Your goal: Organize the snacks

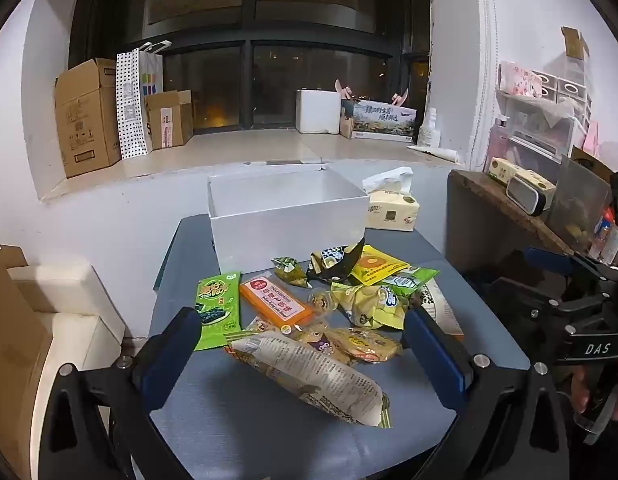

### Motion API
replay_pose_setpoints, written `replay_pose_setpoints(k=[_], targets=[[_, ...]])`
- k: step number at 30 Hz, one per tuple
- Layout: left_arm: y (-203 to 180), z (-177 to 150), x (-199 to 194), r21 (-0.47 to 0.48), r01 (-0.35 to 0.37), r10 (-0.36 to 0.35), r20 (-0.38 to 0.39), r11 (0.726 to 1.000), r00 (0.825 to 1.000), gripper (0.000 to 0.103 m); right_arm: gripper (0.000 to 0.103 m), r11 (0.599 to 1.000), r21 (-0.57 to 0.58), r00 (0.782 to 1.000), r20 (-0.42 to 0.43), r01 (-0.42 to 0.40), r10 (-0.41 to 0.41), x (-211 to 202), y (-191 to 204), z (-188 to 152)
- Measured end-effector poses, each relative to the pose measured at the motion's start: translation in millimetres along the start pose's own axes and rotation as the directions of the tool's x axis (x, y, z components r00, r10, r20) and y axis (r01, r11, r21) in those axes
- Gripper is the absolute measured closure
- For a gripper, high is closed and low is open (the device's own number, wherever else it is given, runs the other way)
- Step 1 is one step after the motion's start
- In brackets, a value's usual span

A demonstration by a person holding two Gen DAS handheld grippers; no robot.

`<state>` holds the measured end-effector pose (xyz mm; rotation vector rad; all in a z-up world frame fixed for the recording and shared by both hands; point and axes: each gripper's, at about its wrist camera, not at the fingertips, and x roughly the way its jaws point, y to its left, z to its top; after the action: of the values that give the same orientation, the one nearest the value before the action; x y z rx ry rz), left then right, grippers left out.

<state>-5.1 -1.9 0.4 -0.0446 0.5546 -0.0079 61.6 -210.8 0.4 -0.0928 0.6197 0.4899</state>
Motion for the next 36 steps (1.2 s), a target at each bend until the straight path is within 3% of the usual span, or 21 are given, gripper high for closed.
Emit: replay_pose_setpoints(k=[1,4,36], targets=[[5.2,-2.7,1.6,-0.035,0.010,-0.010,-0.007,0.999,1.000,0.000,0.000,1.000,-0.001,1.000,0.000,0.003,-0.003,-0.4,0.6,-0.2],[1.6,0.9,4.0,-0.024,-0.016,0.015,-0.025,1.000,1.000,0.000,0.000,1.000,0.015,1.000,-0.001,-0.010,0.010,-1.4,-0.8,-0.4],[1.0,5.6,4.4,-0.025,-0.013,0.013,-0.032,1.000,0.999,0.000,0.000,1.000,0.007,1.000,-0.007,-0.006,0.006,0.7,-0.1,-1.4]])
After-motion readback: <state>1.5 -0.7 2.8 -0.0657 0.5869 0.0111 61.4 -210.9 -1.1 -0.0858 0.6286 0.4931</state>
